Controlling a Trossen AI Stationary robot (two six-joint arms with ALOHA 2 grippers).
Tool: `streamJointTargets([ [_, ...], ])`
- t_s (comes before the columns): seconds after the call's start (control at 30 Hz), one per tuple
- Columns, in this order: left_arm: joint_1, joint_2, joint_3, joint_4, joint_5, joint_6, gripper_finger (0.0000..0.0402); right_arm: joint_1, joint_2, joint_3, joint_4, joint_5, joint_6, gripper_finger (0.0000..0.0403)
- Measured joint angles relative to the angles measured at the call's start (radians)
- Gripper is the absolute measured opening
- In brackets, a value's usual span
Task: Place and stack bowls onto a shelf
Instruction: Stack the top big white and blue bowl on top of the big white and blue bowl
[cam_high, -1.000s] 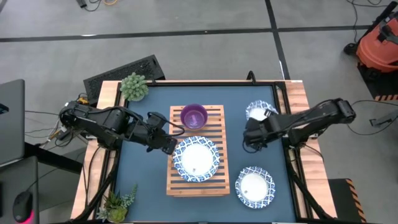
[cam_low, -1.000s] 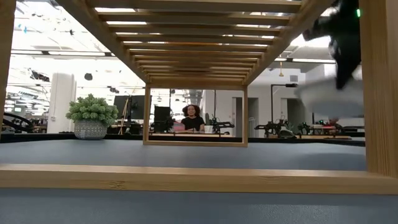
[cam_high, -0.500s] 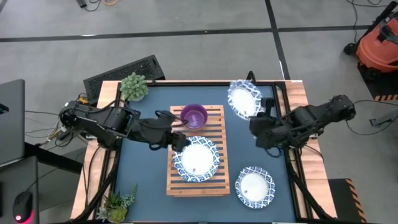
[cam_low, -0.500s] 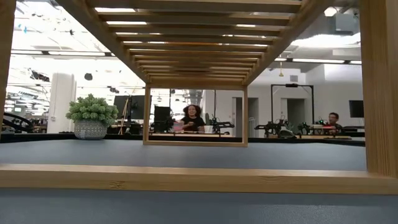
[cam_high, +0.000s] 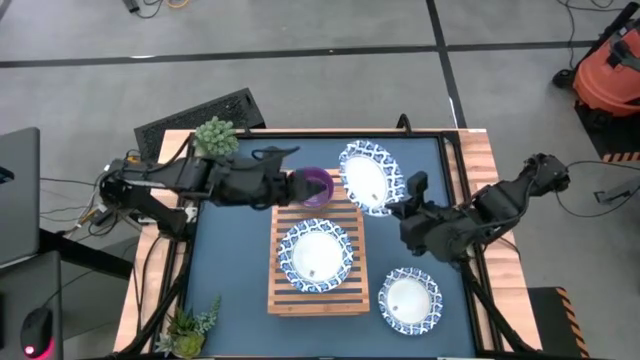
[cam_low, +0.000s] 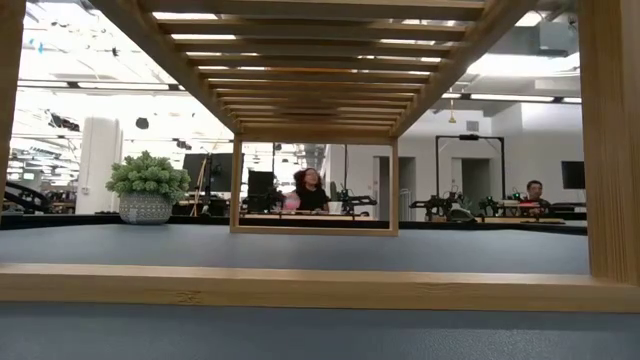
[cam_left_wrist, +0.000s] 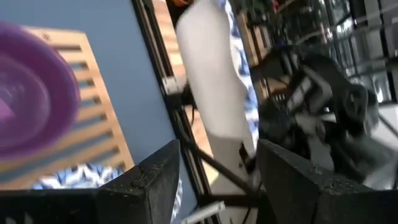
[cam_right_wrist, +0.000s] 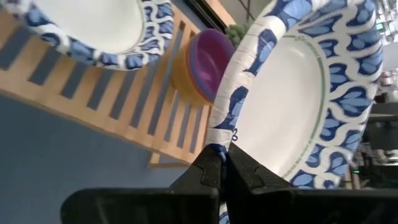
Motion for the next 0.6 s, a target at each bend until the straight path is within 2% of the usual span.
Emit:
streamJointTargets([
  [0.23, 0.065, 0.006, 0.000, 0.048, 0.005, 0.017, 0.0197, 0.008, 0.054, 0.000, 0.019, 0.005, -0.050, 0.0022],
  [0.37, 0.083, 0.013, 0.000, 0.083, 0.045, 0.038, 0.0197, 0.012, 0.078, 0.000, 0.034, 0.056, -0.063, 0.0023],
  [0.6, 0.088, 0.045, 0.000, 0.087, 0.094, 0.033, 0.0197, 0.010, 0.078, 0.000, 0.122, 0.077, -0.122, 0.0023],
])
